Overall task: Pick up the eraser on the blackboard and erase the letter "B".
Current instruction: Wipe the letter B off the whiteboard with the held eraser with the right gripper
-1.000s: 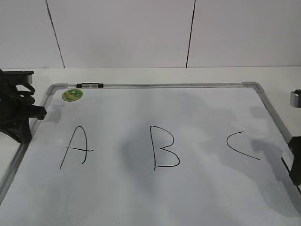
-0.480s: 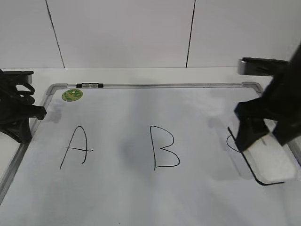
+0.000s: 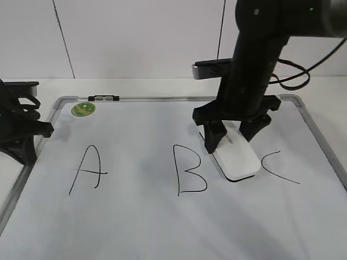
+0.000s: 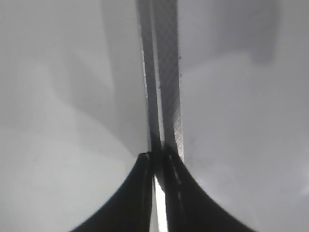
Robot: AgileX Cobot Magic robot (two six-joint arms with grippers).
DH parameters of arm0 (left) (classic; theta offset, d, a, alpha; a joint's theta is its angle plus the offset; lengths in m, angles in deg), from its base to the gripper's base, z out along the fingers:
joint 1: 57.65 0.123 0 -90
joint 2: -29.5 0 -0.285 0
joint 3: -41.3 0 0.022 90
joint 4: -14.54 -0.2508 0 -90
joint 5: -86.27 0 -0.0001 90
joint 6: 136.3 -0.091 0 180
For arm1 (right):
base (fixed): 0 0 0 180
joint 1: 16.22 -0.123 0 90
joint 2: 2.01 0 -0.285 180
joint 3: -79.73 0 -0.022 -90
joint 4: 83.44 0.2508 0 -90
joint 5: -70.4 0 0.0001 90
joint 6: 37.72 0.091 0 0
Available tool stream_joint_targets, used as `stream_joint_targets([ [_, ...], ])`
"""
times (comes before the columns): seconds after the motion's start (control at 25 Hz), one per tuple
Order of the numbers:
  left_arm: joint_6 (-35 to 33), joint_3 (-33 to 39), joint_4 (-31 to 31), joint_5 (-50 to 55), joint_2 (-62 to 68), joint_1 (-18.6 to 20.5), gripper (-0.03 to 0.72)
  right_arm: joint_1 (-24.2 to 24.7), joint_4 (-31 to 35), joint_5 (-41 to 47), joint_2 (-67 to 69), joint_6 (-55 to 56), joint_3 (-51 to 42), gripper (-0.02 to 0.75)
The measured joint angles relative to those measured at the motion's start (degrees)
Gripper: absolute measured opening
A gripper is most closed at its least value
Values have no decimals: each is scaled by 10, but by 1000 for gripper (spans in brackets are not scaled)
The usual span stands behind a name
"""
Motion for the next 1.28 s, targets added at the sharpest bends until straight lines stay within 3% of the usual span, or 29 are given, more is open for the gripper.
stream_joint_targets([
  [0.48, 0, -2, -2, 3, 2, 0, 26, 0, -25, 35, 131, 1, 122, 534],
  [0.8, 0, -2, -4, 4, 2, 0, 27, -8, -12, 49, 142, -7, 135, 534],
  [1.28, 0, -3, -5, 7, 2, 0, 27, -148, 23, 20, 146, -15, 139, 534],
])
